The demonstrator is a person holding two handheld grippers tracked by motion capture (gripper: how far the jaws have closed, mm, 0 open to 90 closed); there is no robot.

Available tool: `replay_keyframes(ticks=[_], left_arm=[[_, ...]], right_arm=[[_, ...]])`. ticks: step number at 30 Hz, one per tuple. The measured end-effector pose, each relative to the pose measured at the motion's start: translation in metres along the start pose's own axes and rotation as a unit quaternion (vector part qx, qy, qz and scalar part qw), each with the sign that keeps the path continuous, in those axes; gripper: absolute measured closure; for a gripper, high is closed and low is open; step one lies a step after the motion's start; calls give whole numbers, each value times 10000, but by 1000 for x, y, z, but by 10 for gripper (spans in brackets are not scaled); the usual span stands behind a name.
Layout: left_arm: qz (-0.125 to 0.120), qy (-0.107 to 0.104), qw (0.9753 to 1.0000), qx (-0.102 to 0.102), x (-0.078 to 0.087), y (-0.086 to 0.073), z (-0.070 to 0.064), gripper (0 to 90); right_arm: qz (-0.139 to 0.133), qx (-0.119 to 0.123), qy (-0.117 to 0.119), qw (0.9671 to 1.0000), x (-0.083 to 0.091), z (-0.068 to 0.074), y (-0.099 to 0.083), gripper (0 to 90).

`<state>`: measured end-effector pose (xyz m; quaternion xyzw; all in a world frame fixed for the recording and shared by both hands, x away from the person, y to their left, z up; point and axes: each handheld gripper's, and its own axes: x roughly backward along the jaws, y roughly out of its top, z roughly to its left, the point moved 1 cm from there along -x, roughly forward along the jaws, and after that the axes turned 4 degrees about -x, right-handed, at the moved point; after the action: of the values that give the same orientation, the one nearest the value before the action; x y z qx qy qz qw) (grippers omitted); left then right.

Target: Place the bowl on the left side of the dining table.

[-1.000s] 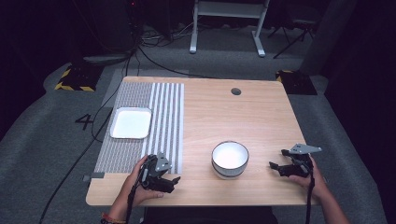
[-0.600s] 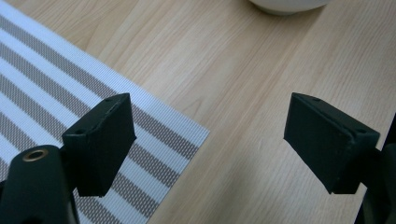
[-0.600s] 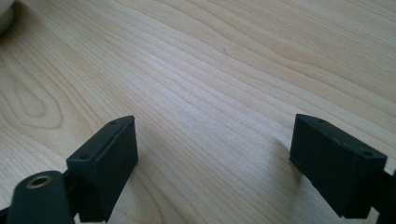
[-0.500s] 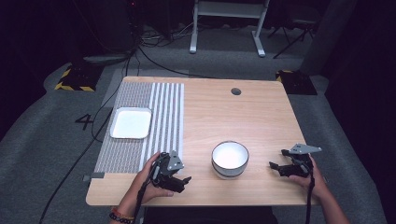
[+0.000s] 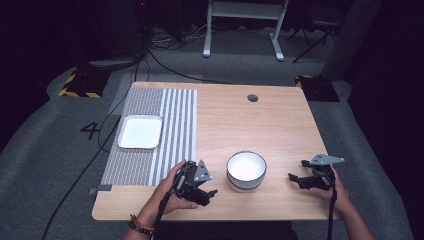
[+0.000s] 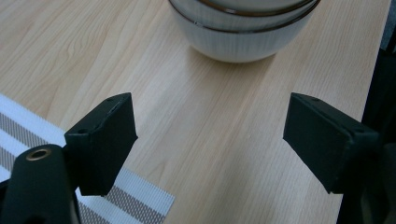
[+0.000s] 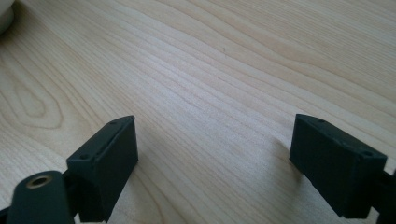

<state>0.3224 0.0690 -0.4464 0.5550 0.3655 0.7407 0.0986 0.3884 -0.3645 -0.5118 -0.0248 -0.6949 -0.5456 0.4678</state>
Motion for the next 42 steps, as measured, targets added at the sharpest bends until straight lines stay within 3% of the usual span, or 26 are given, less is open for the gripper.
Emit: replay_keyframes(ticks=[2, 3, 5, 9, 15, 23, 25, 34, 38, 39, 42], left_arm=[[-7, -55, 10000, -14, -1, 2, -1, 169], [30, -203, 9995, -221, 0, 8, -4, 174], [-35, -167, 9993, -320, -1, 12, -6, 170], [-84, -191, 9994, -272, -4, 19, -6, 164], [-73, -299, 9987, -408, -11, 26, -9, 162], [-244, -364, 9974, -575, -14, 45, -10, 159], [-269, -266, 9978, -543, -17, 49, -10, 153], [-335, -270, 9969, -663, -14, 55, -6, 154], [-523, -295, 9957, -701, -9, 60, -7, 158], [-652, -387, 9951, -636, -8, 63, -8, 161], [-652, -427, 9941, -758, -8, 66, -10, 161]], right_arm=[[-2, 3, 0, 10000, 0, 0, 0, 153], [-1, 1, 0, 10000, 0, 0, 0, 153], [-2, 1, 0, 10000, 0, 0, 0, 153], [-5, 10, -3, 10000, 0, 0, 0, 153], [-4, 10, -2, 10000, 0, 0, 0, 153], [-6, 13, -3, 10000, 0, 0, 0, 153], [-5, 19, -2, 10000, 0, 0, 0, 153], [-2, 3, -1, 10000, 0, 0, 0, 153], [-6, 9, -2, 10000, 0, 0, 0, 153], [-9, 10, -5, 10000, 0, 0, 0, 153], [-11, 14, -4, 10000, 0, 0, 0, 153]])
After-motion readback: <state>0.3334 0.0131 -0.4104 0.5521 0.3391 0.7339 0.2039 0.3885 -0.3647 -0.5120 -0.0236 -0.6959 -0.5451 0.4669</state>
